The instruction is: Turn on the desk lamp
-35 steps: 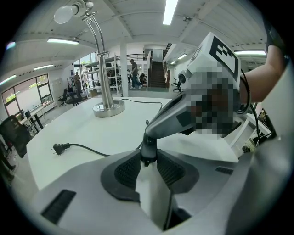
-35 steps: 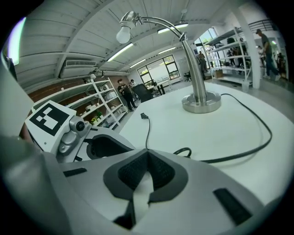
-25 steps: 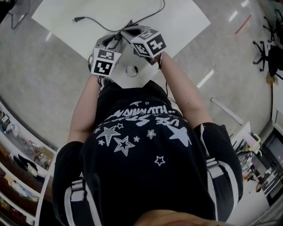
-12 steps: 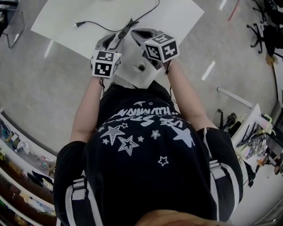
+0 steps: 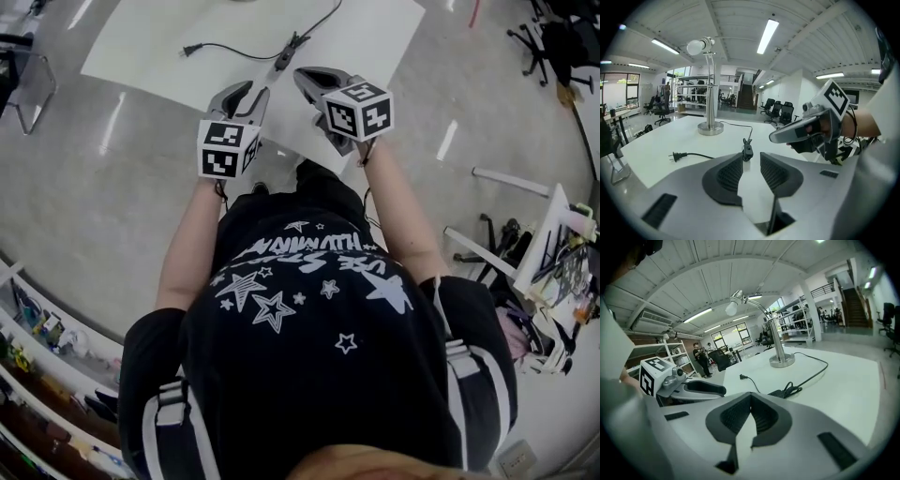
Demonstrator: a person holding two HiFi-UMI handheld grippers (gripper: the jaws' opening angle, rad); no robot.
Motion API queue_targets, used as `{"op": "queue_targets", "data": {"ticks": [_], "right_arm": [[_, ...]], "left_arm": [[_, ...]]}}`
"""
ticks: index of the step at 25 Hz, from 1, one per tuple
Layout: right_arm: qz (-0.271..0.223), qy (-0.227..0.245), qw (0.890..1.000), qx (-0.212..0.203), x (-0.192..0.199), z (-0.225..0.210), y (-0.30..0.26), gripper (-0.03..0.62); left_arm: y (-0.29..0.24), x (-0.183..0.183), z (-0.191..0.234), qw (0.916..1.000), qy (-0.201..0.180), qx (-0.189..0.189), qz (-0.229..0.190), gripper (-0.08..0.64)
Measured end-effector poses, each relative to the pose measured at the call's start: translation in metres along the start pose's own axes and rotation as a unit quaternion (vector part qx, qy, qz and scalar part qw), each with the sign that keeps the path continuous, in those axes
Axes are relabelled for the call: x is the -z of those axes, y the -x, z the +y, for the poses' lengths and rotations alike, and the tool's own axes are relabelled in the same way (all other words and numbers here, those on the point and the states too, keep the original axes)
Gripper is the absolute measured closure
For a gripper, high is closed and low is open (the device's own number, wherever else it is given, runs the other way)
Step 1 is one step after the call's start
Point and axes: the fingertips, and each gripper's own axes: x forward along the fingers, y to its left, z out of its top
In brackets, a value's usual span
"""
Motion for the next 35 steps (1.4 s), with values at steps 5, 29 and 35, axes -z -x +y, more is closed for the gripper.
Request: {"op": "queue_targets", "data": {"ticks": [5,29,35], "right_arm": [[-0.011,-0.003,1.000,0.029,0.011,0.037,0.007,0.588],[-0.109,-0.078,0.990,0.047,0.053,0.087,0.116,0.588],[-0.113,-0.057,0.991,0.033,0.068,0.109,0.146,0.588]], "left_arm": [[0.036,-0.006,0.003,0.9992,-0.013,0.026,-0.026,0.433],[0.098,0.005,-0.086,0.9963,0.024,0.064,-0.051,0.517],[0.117,0.012,-0.119,0.9967,0.021,0.054,-0.056,0.535]]}}
